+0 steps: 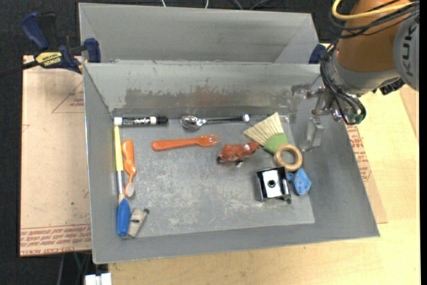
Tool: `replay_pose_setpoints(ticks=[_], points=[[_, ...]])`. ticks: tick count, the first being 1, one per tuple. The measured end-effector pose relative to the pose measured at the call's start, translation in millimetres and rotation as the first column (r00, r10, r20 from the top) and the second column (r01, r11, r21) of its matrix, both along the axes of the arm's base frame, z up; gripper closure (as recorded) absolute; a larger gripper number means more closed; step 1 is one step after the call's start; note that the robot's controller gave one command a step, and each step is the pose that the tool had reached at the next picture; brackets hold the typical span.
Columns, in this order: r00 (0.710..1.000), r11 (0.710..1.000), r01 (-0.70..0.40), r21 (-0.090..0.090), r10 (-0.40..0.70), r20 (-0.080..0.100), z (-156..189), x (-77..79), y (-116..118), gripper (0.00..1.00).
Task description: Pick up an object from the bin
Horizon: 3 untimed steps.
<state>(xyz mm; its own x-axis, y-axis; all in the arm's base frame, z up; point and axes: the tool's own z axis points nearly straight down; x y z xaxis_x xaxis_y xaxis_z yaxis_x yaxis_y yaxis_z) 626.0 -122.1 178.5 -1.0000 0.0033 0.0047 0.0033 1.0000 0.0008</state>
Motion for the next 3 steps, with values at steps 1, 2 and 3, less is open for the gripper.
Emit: replay_pose_setpoints(ticks=[1,2,3], points=[[1.0,1.0,-0.003,-0.001,0.003,0.007,5,1.5,1,0.0],[0.999,0.999,-0.038,-0.001,0.038,0.011,-73,12.4,5,0.0],[0.999,0.999,0.035,0.0,-0.035,0.012,-92,8.9,7,0.0]])
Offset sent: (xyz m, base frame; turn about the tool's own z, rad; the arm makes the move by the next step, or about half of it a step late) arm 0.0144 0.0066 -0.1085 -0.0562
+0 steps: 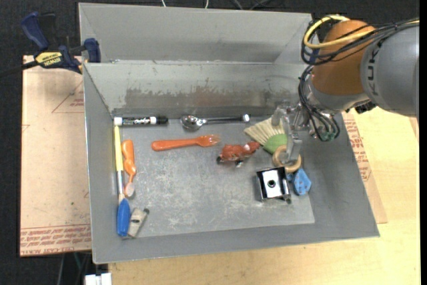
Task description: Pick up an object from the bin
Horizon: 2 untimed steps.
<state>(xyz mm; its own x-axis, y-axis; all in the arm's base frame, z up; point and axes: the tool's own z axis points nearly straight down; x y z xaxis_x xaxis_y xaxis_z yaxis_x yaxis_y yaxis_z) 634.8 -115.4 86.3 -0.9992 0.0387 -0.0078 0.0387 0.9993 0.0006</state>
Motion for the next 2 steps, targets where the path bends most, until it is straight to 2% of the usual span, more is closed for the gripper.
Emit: replay_pose_setpoints(ticks=[1,2], points=[[0.999,0.999,0.046,0.005,-0.046,-0.006,14,-9.3,59,0.0],[0.992,0.992,0.124,0.001,-0.124,-0.001,-7,-13.3,46,0.0]])
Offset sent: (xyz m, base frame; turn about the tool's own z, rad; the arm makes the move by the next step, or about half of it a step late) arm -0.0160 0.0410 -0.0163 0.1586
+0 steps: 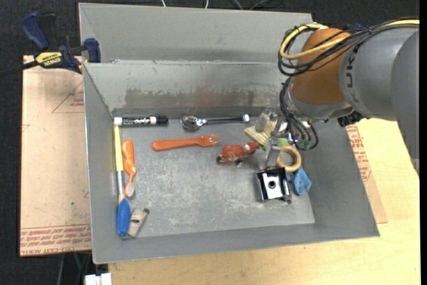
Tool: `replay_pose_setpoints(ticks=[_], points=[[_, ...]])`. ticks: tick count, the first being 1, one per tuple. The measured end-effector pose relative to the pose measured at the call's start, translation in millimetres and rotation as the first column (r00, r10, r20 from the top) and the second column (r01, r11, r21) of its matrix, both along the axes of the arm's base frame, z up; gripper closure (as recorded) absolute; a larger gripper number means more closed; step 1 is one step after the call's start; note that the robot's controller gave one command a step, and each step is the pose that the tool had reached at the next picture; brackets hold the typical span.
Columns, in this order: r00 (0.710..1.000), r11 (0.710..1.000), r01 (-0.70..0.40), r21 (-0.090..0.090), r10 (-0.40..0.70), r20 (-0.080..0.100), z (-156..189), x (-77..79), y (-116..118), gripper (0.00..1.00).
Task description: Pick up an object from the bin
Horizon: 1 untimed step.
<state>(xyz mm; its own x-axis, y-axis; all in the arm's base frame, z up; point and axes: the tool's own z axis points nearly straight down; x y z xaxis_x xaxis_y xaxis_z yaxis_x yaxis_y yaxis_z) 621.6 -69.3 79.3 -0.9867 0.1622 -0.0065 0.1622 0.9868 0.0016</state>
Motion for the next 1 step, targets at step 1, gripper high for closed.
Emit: replay_pose_setpoints(ticks=[1], points=[[0.999,0.999,-0.037,0.003,0.037,0.003,-8.2,2.2,38.4,1.0]])
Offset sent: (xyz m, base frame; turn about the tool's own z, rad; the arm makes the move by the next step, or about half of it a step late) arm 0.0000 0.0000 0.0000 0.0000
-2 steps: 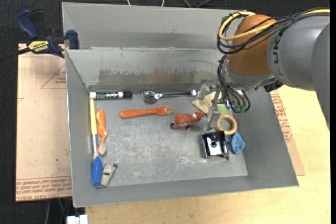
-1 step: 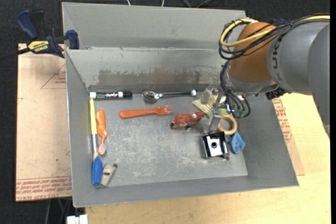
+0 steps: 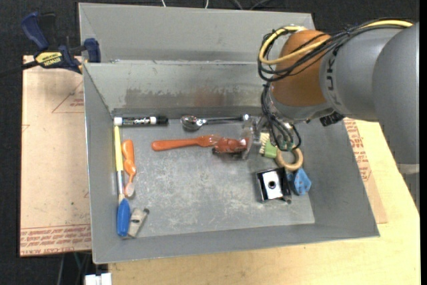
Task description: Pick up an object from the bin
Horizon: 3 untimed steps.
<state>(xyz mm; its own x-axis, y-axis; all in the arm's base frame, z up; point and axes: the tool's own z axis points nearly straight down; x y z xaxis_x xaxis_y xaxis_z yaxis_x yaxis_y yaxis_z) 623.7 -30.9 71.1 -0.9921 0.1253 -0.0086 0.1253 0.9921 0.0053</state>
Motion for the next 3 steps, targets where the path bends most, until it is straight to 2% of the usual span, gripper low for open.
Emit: replay_pose_setpoints(ticks=[2,3], points=[[1.0,1.0,-0.001,0.0,0.001,0.0,5,-0.2,0,1.0],[1.0,1.0,-0.002,0.0,0.002,-0.002,18,-1.1,0,1.0]])
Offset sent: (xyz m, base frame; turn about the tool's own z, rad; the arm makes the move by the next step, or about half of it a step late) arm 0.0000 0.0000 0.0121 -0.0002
